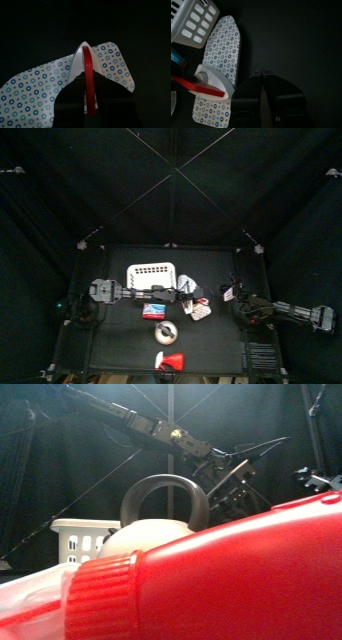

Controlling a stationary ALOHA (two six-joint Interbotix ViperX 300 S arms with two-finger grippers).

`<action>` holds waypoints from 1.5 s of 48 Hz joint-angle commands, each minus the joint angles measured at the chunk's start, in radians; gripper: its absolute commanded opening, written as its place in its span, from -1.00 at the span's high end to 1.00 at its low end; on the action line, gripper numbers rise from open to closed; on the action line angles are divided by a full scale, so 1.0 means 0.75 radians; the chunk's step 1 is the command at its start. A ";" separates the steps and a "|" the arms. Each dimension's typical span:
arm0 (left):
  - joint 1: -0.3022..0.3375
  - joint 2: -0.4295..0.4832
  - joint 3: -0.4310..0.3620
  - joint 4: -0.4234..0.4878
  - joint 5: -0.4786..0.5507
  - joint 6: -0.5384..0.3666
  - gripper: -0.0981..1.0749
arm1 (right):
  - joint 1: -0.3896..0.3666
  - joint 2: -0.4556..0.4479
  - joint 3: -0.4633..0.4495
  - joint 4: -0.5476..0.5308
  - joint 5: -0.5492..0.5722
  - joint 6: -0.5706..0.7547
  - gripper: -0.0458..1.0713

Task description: Iron the board

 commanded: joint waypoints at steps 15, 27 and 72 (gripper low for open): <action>0.125 -0.027 0.051 0.002 0.033 0.000 0.05 | -0.043 0.000 -0.010 -0.014 -0.211 -0.010 0.09; 0.198 -0.065 0.125 0.004 0.031 -0.002 0.05 | -0.045 0.000 -0.010 -0.016 -0.215 -0.014 0.09; 0.182 -0.190 0.125 0.051 0.008 0.002 0.05 | -0.045 0.000 -0.012 -0.016 -0.219 -0.014 0.09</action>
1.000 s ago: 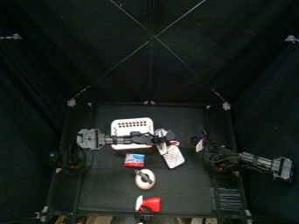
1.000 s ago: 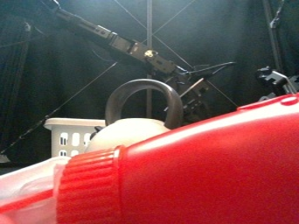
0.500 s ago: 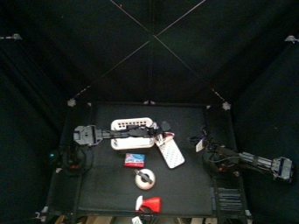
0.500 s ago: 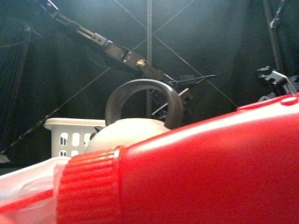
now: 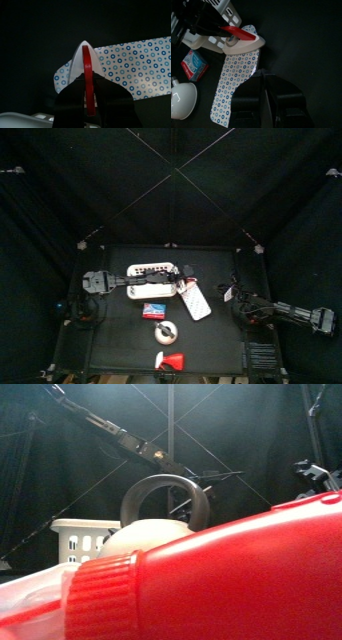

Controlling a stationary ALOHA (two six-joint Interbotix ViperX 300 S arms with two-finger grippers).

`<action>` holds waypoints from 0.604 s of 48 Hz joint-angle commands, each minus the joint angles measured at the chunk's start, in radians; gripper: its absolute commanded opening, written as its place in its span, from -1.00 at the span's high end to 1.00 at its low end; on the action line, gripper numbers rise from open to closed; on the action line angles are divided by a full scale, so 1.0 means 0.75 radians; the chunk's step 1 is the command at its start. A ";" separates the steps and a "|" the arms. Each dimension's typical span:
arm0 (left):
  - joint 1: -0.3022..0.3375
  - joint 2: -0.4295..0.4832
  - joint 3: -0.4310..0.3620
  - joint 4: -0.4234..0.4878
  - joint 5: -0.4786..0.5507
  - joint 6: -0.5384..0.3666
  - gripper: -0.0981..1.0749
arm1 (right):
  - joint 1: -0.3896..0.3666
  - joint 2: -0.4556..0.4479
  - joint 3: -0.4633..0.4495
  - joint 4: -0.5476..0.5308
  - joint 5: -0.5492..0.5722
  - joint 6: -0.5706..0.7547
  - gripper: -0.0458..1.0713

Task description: Iron the board

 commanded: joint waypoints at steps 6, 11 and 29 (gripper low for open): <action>-0.047 -0.059 -0.039 0.008 -0.008 0.002 0.05 | -0.004 0.010 -0.014 -0.002 -0.010 -0.006 0.09; -0.057 -0.063 -0.057 0.020 -0.008 0.004 0.05 | -0.004 0.008 -0.014 -0.002 -0.008 -0.006 0.09; -0.090 -0.067 -0.090 0.029 0.004 0.006 0.05 | -0.004 0.008 -0.014 -0.002 -0.010 -0.006 0.09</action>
